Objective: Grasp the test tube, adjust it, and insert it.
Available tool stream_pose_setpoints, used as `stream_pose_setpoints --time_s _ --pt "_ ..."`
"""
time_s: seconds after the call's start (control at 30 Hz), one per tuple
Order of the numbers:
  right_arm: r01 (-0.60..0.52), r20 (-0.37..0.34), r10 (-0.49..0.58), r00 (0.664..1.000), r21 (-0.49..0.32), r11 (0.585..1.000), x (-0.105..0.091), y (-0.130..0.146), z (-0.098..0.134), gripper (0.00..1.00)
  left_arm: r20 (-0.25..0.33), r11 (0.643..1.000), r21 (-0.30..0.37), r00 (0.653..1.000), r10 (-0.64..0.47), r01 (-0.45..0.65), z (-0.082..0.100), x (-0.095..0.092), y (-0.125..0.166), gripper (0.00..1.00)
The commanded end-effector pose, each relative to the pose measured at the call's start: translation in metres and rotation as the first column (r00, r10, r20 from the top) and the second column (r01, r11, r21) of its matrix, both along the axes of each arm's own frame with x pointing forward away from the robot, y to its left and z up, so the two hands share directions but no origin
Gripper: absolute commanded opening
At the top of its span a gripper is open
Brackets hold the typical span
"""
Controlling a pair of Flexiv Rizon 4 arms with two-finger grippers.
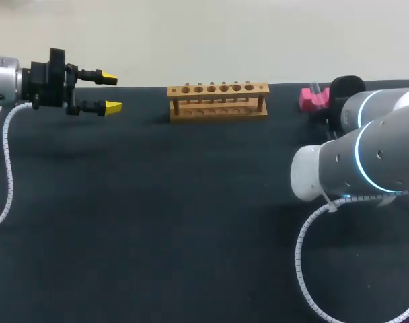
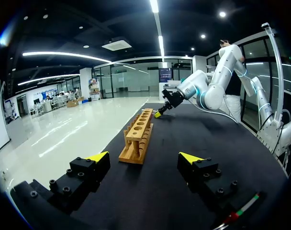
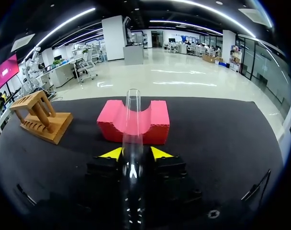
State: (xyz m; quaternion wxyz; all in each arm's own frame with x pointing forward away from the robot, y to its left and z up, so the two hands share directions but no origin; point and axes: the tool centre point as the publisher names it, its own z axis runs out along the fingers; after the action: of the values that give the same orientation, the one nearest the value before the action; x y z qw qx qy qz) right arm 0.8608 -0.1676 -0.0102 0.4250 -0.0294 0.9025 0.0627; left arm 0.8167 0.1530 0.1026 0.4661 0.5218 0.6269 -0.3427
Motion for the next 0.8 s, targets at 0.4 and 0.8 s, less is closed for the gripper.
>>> stream_pose_setpoints --time_s 0.4,0.8 --pt "0.064 -0.006 -0.064 0.998 -0.007 0.998 -0.009 0.007 0.014 0.00 0.003 1.000 -0.002 1.000 -0.001 0.001 -0.001 0.000 0.000 1.00" --pt "0.134 -0.003 -0.134 0.991 -0.022 0.991 -0.027 0.011 0.052 0.00 0.003 1.000 -0.002 1.000 -0.001 0.001 -0.001 0.000 0.000 1.00"
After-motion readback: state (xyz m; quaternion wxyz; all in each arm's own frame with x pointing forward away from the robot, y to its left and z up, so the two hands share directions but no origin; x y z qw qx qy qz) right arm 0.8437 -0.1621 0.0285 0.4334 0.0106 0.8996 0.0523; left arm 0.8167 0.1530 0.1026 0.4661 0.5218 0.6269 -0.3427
